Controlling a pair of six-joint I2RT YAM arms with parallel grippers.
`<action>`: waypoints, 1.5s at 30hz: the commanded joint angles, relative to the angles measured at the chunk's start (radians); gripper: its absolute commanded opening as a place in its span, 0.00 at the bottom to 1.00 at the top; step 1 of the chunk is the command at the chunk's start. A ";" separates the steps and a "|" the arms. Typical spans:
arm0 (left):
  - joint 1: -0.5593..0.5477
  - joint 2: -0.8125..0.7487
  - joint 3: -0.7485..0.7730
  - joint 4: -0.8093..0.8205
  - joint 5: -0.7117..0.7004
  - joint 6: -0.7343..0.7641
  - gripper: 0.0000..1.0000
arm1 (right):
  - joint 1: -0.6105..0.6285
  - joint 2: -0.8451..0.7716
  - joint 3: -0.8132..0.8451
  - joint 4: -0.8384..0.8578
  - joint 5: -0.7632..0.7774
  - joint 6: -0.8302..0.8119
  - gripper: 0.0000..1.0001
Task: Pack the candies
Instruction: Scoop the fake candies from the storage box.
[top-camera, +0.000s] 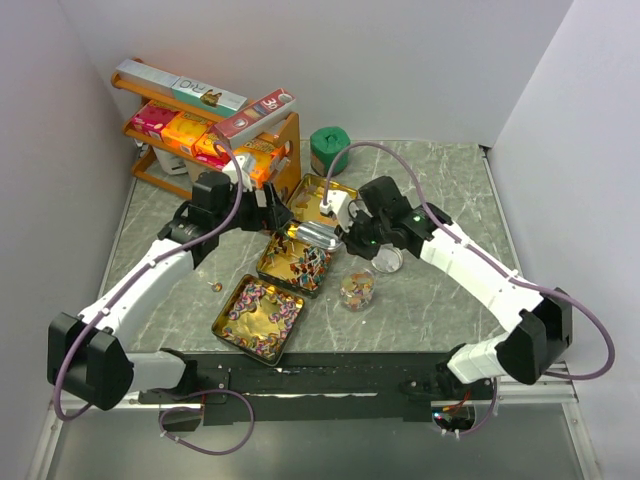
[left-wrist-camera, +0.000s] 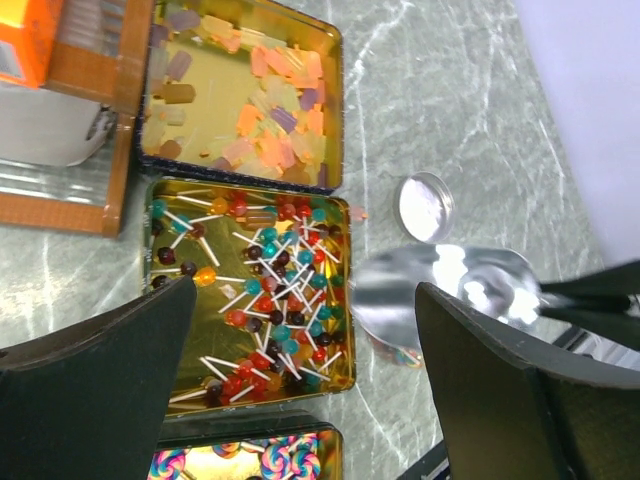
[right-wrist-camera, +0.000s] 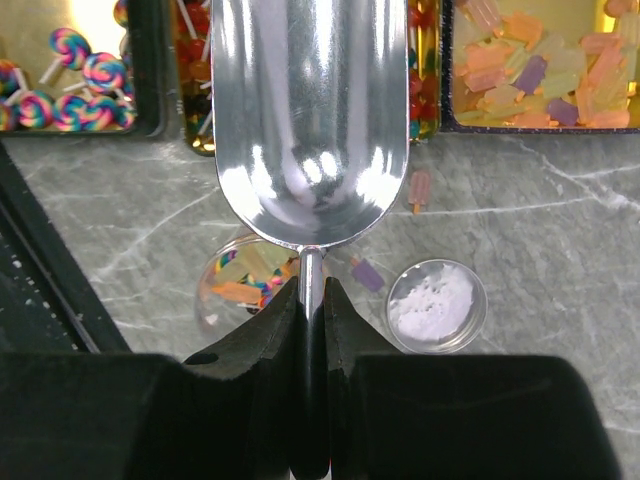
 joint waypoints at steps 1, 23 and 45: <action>-0.002 0.016 0.019 0.019 0.077 0.013 0.97 | 0.008 0.004 0.049 0.086 0.033 0.002 0.00; -0.022 0.205 0.016 -0.005 0.072 0.039 0.92 | 0.014 -0.162 -0.004 0.439 -0.045 0.031 0.00; 0.008 0.166 -0.010 -0.178 -0.248 -0.022 0.87 | -0.127 0.505 0.349 0.324 0.245 -0.251 0.00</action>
